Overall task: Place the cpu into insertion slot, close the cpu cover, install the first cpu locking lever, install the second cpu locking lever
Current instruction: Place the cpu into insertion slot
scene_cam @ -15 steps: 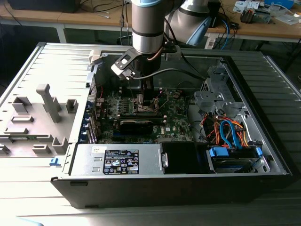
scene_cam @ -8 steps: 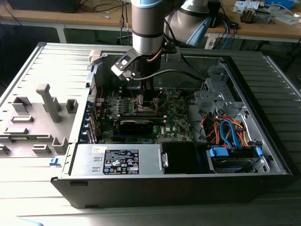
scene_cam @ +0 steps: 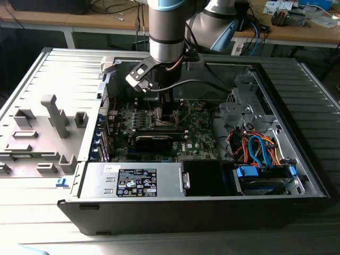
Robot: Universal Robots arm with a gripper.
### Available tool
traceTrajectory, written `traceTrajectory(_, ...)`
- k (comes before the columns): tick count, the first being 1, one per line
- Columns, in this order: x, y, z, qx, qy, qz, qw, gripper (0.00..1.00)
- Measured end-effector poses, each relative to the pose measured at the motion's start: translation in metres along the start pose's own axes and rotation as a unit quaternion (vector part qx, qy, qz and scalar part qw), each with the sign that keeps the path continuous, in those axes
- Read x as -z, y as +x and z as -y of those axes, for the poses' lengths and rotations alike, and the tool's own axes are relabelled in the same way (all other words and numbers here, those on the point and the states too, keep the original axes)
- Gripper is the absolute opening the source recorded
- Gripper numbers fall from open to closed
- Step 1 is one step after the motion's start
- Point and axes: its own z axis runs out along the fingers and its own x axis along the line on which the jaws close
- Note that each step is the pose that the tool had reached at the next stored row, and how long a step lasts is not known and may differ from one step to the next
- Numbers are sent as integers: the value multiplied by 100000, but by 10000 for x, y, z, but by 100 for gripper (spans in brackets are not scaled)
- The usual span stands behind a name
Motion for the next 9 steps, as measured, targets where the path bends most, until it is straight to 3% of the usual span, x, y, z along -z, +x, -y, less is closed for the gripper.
traceTrajectory(9,-45,42,-6,5,8,6,100000,55)
